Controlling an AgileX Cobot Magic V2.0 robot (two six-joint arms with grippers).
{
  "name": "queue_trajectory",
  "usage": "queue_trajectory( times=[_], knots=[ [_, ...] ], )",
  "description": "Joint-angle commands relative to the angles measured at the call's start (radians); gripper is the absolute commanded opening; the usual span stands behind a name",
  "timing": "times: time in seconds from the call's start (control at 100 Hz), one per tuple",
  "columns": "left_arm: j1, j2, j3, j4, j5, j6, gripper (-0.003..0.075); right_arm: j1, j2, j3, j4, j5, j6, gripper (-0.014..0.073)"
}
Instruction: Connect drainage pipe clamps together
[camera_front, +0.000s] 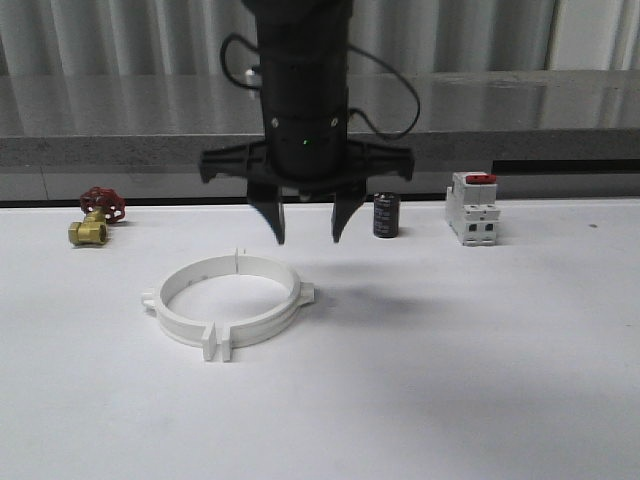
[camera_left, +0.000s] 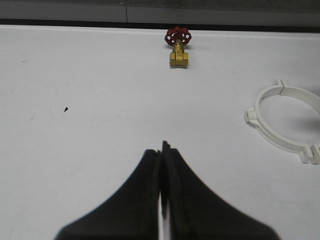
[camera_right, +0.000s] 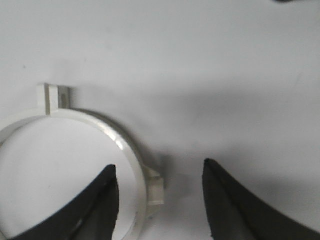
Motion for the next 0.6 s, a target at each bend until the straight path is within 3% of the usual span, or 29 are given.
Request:
queue_trajectory(
  times=[0.0, 0.17, 0.59],
  knots=[
    [0.003, 0.003, -0.028, 0.005, -0.072, -0.001, -0.002, -0.037, -0.126, -0.019, -0.052, 0.007, -0.062, 0.0395],
    [0.003, 0.003, -0.028, 0.005, -0.072, -0.001, -0.002, -0.119, -0.252, 0.087, -0.062, -0.001, -0.125, 0.0395],
    [0.003, 0.003, -0.028, 0.005, -0.072, -0.001, -0.002, -0.333, -0.731, 0.644, -0.073, -0.149, -0.131, 0.0395]
  ],
)
